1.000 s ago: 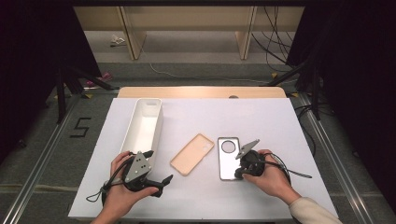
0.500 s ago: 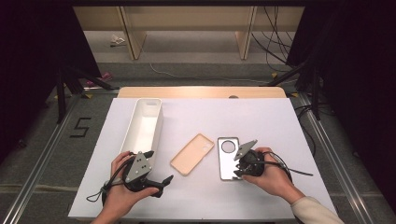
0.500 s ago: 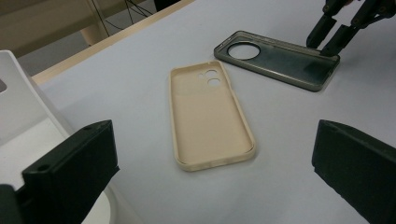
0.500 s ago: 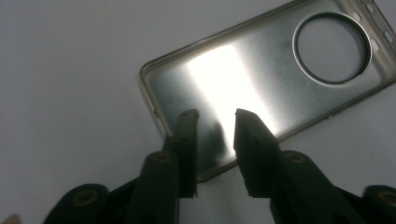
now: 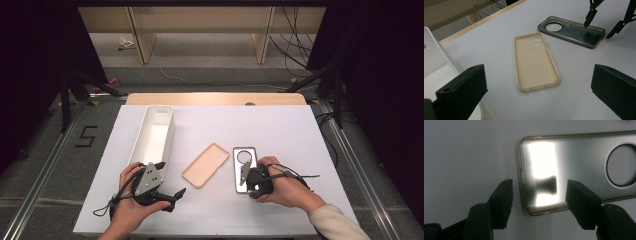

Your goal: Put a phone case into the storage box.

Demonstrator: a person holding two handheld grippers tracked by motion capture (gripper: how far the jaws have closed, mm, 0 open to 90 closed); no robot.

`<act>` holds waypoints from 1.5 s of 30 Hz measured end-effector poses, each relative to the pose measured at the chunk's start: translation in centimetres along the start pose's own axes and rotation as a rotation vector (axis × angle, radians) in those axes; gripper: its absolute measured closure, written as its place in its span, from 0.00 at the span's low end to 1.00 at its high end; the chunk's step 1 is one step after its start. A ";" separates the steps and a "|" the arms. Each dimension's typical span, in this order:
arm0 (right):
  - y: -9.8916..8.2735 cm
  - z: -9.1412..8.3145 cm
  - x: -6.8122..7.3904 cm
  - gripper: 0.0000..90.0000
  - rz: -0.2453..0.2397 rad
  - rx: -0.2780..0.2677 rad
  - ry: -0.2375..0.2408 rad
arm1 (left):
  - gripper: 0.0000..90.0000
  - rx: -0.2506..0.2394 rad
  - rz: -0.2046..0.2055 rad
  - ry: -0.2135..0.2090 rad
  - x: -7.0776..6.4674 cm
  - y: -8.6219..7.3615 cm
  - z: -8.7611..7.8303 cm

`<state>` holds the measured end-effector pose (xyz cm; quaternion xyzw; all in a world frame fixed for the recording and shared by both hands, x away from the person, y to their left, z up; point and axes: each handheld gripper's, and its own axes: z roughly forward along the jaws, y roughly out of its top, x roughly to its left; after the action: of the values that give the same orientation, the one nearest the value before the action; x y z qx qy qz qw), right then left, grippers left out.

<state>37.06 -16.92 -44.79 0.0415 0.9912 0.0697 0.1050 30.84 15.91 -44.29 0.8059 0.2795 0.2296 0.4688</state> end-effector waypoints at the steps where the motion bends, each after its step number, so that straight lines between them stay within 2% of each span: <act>1: 0.3 0.1 0.0 0.44 -0.010 0.012 -0.006 | 0.00 0.000 -0.001 0.000 0.0 0.0 0.0; 15: 0.9 0.4 0.1 0.46 -0.033 0.024 -0.006 | 0.00 -0.001 -0.001 0.001 0.0 0.0 0.0; 24: 1.1 0.6 0.1 0.49 -0.042 0.059 -0.005 | 0.00 0.000 -0.001 -0.001 0.0 0.0 0.0; 26: 1.1 0.7 0.1 0.49 -0.056 0.067 -0.004 | 0.00 0.000 -0.001 -0.003 0.0 0.0 0.0; 40: 1.5 0.8 0.0 0.53 -0.073 0.069 0.004 | 0.00 0.001 0.000 -0.006 -0.1 0.0 0.0; 45: 1.6 0.8 0.0 0.57 -0.077 0.075 0.014 | 0.00 0.001 0.001 -0.008 -0.1 0.0 0.0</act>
<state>37.37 -15.29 -45.33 0.0068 0.9946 0.0288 0.0993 30.81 15.86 -44.33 0.8071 0.2775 0.2265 0.4694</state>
